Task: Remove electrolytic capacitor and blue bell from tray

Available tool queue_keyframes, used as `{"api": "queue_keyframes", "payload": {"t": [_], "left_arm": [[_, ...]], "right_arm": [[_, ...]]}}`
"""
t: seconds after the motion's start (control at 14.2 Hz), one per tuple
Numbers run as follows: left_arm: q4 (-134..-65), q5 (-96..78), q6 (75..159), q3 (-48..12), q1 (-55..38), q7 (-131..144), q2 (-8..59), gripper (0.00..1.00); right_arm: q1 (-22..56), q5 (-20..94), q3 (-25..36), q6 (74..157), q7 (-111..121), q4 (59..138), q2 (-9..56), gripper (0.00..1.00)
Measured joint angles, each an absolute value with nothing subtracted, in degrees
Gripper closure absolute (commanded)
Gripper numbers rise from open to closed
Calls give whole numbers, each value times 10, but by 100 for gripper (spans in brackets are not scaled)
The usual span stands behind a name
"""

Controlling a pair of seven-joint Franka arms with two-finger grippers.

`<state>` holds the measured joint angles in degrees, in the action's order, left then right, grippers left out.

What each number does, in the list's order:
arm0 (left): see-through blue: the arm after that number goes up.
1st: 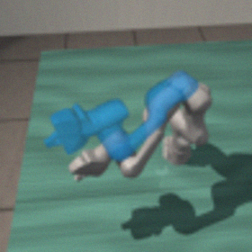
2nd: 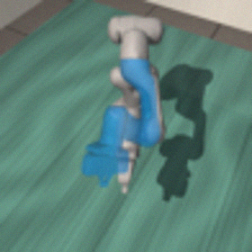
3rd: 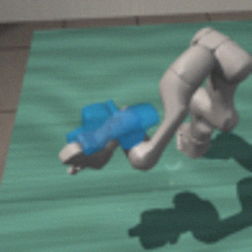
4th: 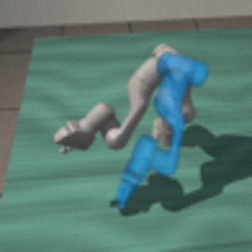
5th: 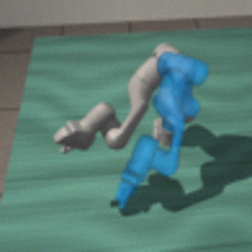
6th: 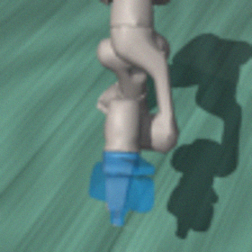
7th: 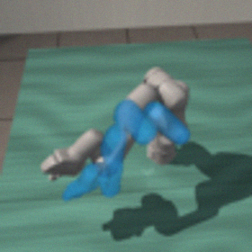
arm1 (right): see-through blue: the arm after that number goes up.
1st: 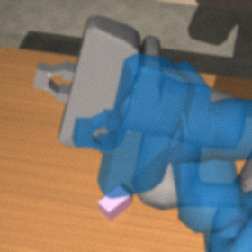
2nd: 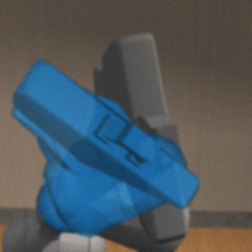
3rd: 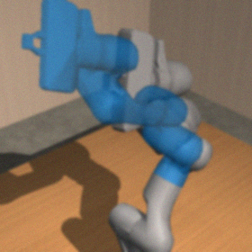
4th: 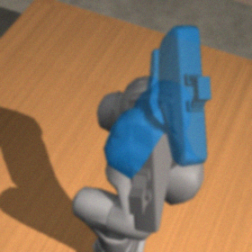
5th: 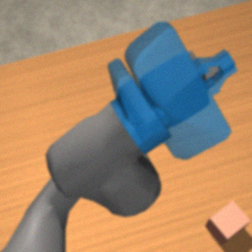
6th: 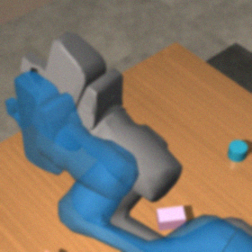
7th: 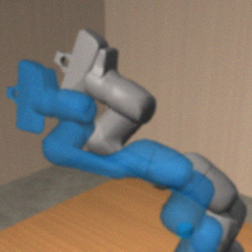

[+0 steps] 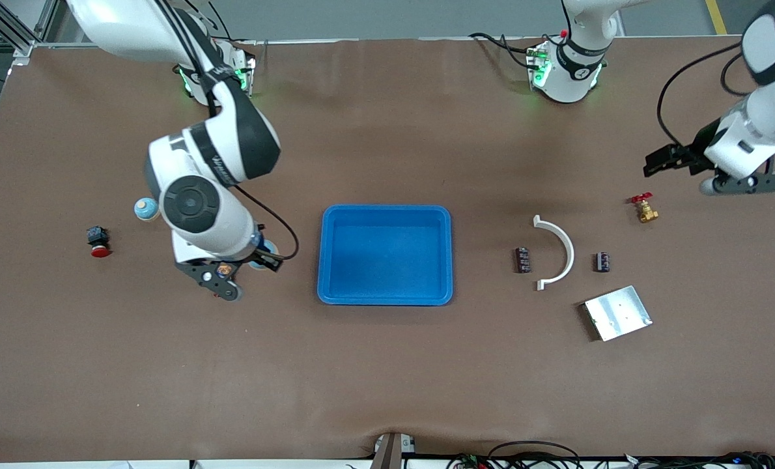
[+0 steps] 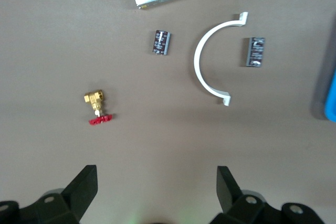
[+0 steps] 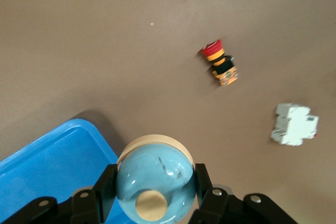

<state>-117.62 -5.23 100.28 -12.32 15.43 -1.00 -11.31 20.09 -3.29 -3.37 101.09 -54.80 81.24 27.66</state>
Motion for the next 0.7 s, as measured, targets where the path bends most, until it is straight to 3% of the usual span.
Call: {"api": "queue_keyframes", "payload": {"t": [0.42,0.7], "left_arm": [[-1053,-56,945,-125,144,6,-107,0],[-951,-25,892,-135,126,7,-43,0]], "right_arm": [[165,-33,-33,1017,-467,865,241,100],[106,-33,-32,1097,-373,977,181,100]]}}
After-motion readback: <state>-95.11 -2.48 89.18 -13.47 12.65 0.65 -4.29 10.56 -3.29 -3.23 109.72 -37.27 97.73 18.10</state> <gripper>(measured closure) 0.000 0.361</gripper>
